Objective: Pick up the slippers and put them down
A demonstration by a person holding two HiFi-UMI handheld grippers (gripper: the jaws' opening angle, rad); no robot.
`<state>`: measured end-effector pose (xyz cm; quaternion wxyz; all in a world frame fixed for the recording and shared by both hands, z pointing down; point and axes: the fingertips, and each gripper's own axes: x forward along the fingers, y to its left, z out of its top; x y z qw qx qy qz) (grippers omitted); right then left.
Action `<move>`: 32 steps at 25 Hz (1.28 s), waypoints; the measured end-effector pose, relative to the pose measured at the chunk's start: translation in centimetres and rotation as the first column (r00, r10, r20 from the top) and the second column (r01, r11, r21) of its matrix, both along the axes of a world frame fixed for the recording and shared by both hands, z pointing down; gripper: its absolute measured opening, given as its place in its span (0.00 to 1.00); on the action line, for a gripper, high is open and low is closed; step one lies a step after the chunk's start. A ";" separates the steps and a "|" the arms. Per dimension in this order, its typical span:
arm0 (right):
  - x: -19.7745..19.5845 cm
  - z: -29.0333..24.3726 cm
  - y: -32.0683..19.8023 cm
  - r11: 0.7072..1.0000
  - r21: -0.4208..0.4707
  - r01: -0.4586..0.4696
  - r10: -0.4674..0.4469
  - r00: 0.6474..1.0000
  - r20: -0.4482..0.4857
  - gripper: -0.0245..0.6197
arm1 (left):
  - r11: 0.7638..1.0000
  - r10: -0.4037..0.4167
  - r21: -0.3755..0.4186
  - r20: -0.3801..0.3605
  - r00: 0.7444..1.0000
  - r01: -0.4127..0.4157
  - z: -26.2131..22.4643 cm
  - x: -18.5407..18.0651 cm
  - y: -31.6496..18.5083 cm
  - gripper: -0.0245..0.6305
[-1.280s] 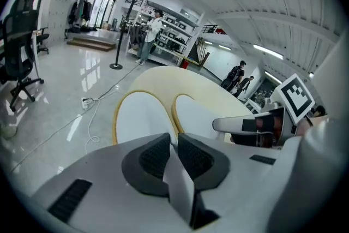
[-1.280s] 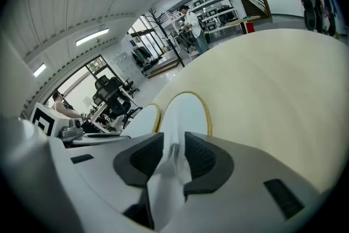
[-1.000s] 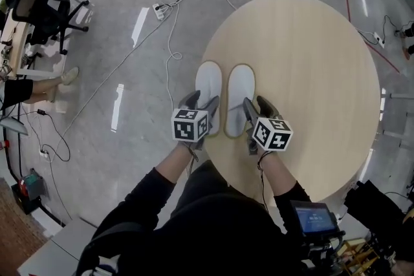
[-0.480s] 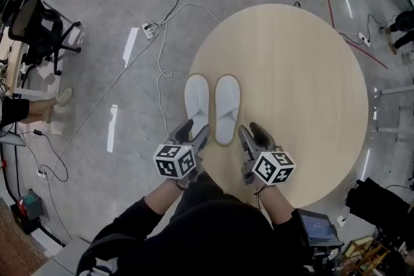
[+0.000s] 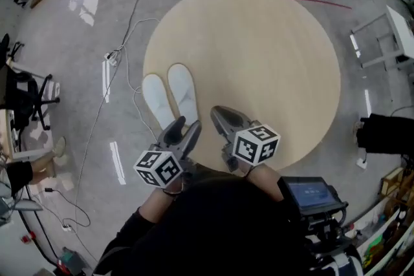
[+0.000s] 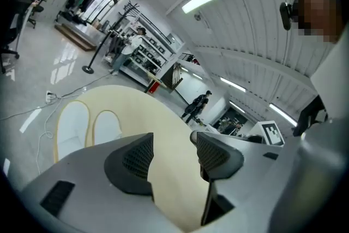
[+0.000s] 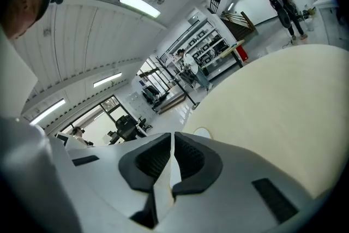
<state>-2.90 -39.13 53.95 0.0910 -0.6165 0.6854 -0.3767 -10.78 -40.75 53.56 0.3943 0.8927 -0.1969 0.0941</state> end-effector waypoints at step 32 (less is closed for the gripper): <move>1.5 -11.1 24.5 0.919 0.387 0.076 0.034 0.962 -0.271 0.06 | 0.975 0.108 0.191 0.018 0.994 -0.110 -3.6 4.2 23.1 0.39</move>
